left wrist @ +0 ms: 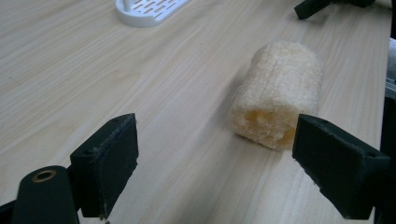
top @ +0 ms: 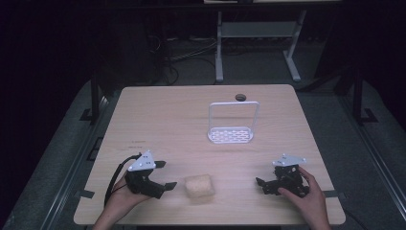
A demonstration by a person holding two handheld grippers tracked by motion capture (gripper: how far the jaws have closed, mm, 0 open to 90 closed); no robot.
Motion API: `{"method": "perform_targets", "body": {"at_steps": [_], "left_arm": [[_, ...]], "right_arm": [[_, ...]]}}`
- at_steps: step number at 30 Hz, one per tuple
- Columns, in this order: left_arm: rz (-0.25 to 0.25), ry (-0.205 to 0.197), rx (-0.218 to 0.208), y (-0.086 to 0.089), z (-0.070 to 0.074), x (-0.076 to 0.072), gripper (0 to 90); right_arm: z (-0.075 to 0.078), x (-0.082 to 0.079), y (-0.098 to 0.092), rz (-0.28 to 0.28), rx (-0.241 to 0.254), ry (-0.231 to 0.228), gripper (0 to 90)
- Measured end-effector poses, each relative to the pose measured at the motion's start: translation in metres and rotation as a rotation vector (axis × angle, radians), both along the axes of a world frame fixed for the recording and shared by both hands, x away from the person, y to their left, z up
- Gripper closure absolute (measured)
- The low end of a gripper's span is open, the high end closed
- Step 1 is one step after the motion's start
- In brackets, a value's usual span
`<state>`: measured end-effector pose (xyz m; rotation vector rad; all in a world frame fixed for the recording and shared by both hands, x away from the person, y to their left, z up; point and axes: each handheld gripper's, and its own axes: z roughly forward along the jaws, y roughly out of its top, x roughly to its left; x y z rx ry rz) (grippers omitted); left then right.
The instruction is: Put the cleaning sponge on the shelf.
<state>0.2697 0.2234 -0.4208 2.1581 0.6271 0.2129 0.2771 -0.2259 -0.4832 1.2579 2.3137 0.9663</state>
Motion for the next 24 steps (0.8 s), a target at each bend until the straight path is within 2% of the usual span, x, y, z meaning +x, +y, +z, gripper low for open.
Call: {"method": "perform_targets", "body": {"at_steps": [9, 12, 24], "left_arm": [[-0.029, -0.012, -0.020, -0.012, 0.013, 0.004, 13.8], [-0.037, -0.009, -0.028, -0.017, 0.014, 0.006, 13.9], [-0.087, -0.008, -0.014, -0.039, 0.013, 0.012, 13.9]], "right_arm": [[0.000, 0.000, 0.000, -0.002, 0.001, 0.003, 0.0], [0.000, 0.000, 0.000, -0.003, 0.001, 0.003, 0.0], [0.000, 0.000, 0.000, -0.003, 0.001, 0.004, 0.0]]}}
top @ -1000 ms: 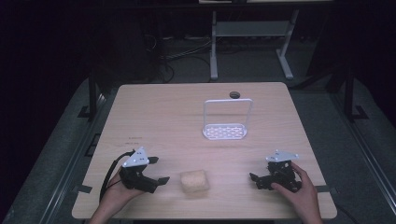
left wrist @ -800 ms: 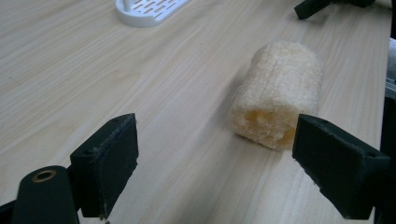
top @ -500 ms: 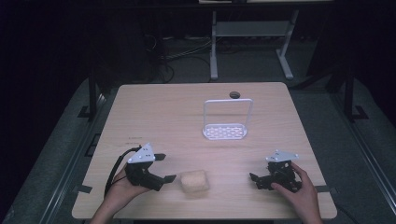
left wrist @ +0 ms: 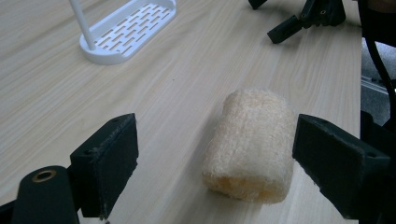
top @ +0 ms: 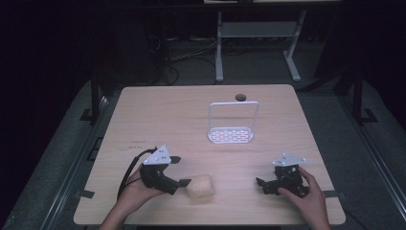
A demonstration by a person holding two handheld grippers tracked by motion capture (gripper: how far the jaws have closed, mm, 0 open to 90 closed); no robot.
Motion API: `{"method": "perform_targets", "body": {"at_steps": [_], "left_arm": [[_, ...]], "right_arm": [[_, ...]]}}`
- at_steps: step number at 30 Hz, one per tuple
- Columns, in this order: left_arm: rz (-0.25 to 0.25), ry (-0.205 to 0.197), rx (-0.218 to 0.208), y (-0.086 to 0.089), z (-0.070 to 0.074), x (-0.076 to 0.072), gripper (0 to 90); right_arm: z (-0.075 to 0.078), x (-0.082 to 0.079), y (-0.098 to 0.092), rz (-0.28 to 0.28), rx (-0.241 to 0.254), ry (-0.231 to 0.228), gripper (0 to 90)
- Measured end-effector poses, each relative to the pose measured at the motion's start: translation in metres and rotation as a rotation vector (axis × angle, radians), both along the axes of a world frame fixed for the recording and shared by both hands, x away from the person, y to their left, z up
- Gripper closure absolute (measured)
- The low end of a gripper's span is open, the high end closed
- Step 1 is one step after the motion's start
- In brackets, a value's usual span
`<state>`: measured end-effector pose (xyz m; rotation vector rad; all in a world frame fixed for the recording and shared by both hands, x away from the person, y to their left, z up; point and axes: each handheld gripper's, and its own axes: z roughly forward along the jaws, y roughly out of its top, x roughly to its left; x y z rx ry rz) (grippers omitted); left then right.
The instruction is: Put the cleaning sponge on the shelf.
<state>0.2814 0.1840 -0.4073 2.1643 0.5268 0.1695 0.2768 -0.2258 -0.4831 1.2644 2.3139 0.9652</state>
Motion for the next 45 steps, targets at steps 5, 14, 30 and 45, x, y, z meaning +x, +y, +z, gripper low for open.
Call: {"method": "perform_targets", "body": {"at_steps": [5, 14, 30, 45], "left_arm": [[-0.009, 0.000, 0.000, -0.005, 0.001, 0.002, 13.9], [-0.039, 0.003, 0.004, -0.017, -0.002, 0.004, 13.9], [-0.110, -0.002, 0.051, -0.039, -0.014, 0.000, 13.8], [-0.160, 0.017, 0.112, -0.052, -0.029, -0.003, 13.8]], "right_arm": [[0.000, 0.000, 0.000, 0.000, 0.000, -0.001, 0.0], [0.000, 0.000, 0.000, 0.001, 0.000, -0.001, 0.0], [0.000, 0.000, 0.000, 0.001, 0.000, -0.001, 0.0], [0.000, 0.000, 0.000, 0.000, 0.000, -0.001, 0.0]]}}
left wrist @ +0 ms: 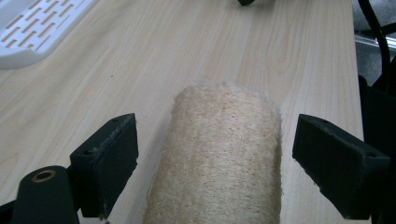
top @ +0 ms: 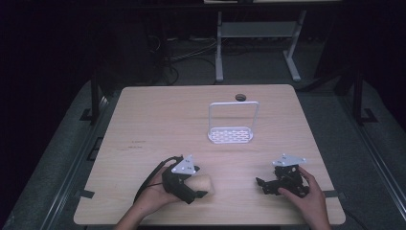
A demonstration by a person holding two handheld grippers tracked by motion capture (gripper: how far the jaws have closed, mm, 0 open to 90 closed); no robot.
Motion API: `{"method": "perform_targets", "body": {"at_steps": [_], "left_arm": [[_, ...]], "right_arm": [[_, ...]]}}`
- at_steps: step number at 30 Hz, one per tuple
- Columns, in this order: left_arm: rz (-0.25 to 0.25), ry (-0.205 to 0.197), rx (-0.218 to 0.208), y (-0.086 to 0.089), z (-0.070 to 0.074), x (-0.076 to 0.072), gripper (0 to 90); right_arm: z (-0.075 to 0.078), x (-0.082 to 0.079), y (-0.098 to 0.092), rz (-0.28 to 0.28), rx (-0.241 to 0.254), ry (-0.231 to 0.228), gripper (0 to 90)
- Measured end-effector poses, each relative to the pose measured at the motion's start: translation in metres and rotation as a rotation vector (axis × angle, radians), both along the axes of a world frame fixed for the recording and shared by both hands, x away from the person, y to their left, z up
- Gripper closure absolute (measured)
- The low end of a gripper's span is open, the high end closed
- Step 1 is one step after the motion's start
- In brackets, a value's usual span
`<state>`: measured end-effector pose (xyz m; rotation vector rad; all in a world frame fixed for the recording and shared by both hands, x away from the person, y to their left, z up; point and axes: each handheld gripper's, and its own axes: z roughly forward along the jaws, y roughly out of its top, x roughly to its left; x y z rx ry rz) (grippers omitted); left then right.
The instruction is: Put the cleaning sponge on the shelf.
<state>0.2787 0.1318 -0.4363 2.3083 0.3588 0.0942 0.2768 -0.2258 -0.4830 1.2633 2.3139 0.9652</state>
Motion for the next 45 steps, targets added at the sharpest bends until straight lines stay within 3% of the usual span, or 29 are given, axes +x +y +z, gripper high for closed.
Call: {"method": "perform_targets", "body": {"at_steps": [7, 12, 14, 20, 25, 30, 38, 44, 45], "left_arm": [[-0.031, -0.013, 0.059, -0.005, -0.008, -0.001, 13.8], [-0.027, -0.006, 0.061, -0.007, -0.011, -0.002, 13.8], [-0.039, -0.009, 0.085, -0.007, -0.013, -0.001, 13.8], [-0.050, -0.007, 0.106, -0.009, -0.017, 0.000, 14.1], [-0.044, -0.004, 0.117, -0.010, -0.019, 0.001, 15.1], [-0.048, -0.003, 0.121, -0.009, -0.019, 0.001, 22.7], [-0.032, 0.011, 0.104, -0.008, -0.019, 0.002, 25.1], [-0.033, 0.012, 0.117, -0.007, -0.018, 0.003, 25.8], [-0.007, 0.022, 0.103, -0.006, -0.019, 0.002, 25.8]], "right_arm": [[0.000, 0.000, 0.000, 0.000, 0.000, 0.000, 0.0], [0.000, 0.000, 0.000, 0.000, 0.000, 0.000, 0.0], [0.000, 0.000, 0.000, 0.000, 0.000, 0.000, 0.0], [0.000, 0.000, 0.000, 0.000, 0.000, 0.000, 0.0], [0.000, 0.000, 0.000, 0.000, 0.000, 0.000, 0.0], [0.000, 0.000, 0.000, 0.000, 0.000, 0.000, 0.0], [0.000, 0.000, 0.000, 0.000, 0.000, 0.000, 0.0], [0.000, 0.000, 0.000, 0.000, 0.000, 0.000, 0.0], [0.000, 0.000, 0.000, 0.000, 0.000, 0.000, 0.0]]}}
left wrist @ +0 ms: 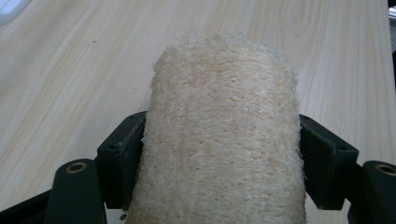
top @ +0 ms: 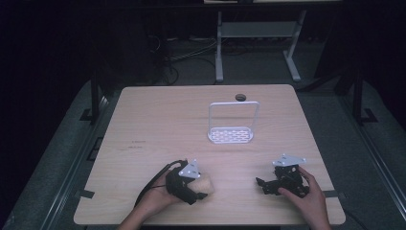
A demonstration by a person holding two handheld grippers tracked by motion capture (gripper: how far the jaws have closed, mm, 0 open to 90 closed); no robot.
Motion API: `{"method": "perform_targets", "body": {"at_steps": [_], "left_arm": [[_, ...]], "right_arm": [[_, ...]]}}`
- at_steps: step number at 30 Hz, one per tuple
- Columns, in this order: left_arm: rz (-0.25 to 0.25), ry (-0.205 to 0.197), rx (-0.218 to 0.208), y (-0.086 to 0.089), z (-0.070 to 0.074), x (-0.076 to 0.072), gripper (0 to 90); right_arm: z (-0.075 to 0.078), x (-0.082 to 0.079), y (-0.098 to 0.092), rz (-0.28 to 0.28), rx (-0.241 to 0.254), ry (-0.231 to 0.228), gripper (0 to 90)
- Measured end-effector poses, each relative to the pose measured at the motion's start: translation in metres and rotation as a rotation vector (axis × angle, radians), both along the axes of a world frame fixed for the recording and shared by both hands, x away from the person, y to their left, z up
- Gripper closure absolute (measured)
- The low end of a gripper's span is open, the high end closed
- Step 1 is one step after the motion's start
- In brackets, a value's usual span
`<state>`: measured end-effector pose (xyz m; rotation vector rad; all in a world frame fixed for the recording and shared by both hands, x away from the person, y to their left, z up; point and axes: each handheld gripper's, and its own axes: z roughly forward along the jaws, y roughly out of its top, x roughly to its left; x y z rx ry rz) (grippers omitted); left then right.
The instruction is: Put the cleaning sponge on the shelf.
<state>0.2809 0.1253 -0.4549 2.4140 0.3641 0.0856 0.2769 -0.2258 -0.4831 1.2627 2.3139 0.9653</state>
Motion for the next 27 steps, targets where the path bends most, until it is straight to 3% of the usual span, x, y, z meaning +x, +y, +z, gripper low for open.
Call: {"method": "perform_targets", "body": {"at_steps": [13, 27], "left_arm": [[0.069, 0.006, -0.032, 0.006, 0.004, 0.003, 25.8], [0.099, -0.002, -0.069, 0.007, 0.016, 0.009, 25.8]], "right_arm": [[0.000, 0.000, 0.000, 0.000, 0.000, 0.000, 0.0], [0.000, 0.000, 0.000, 0.001, -0.001, 0.000, 0.0]]}}
